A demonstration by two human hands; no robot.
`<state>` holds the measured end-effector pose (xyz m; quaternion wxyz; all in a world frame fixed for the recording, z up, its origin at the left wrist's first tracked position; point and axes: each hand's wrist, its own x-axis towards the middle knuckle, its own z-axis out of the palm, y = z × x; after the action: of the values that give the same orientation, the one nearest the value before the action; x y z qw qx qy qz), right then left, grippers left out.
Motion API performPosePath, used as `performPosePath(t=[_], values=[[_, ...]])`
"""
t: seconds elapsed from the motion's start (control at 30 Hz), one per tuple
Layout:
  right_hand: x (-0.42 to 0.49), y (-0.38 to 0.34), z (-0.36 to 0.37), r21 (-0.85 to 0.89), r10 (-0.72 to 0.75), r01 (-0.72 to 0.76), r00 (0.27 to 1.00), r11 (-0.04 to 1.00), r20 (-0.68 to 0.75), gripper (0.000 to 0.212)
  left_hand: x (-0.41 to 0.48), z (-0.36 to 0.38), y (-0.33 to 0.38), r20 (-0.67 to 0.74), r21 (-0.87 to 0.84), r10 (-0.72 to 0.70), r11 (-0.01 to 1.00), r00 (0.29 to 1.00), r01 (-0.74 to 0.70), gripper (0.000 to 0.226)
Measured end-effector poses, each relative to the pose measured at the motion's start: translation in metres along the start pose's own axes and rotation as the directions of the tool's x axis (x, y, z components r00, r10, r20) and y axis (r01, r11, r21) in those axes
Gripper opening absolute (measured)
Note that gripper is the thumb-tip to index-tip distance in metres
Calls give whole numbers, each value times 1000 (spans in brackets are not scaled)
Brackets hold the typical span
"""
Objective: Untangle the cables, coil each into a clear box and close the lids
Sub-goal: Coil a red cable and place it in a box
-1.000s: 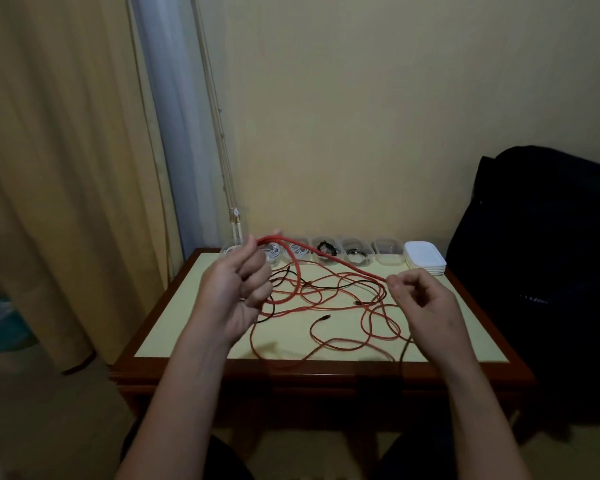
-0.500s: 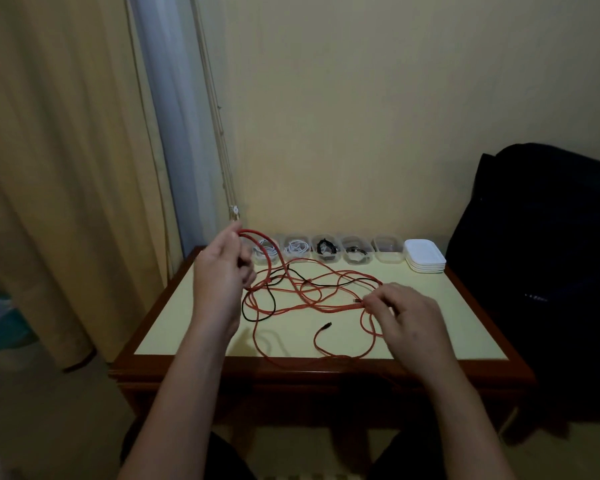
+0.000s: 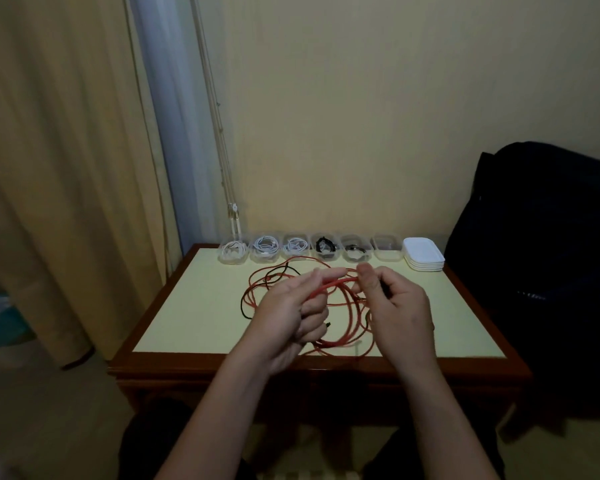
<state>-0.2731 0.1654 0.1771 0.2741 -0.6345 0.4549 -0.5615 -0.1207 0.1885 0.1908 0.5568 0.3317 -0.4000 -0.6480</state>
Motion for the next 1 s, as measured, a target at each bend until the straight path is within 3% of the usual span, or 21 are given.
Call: performPosePath(t=[0.1,0.23,0.43,0.53,0.67,0.8,1.0], values=[[1,-5,4,50,31,-30,999,998,-17,39,-1,3,2,67,-144,-10,989,998,20,42],[-3,-11,10,93,28,-40,991,995,130,49,1,3,6,49,-251,-11,968,999,23,37],[-6,-15,13,36,-2,-3,992,999,127,38,4,11,-2,-45,-161,67,984,997,-74,36],[-5,-18,14,68,6,-14,993,998,116,47,6,17,-6,-77,-150,105,982,992,-115,31],[-5,-20,14,56,9,-16,993,998,114,56,7,18,-6,-79,-253,84,962,993,-102,34],[-5,-25,12,82,-12,1,992,997,124,64,5,18,-5,-80,-196,73,977,994,-88,37],[-4,-17,14,89,26,-37,992,995,124,50,4,16,0,-71,-270,35,961,997,-53,33]])
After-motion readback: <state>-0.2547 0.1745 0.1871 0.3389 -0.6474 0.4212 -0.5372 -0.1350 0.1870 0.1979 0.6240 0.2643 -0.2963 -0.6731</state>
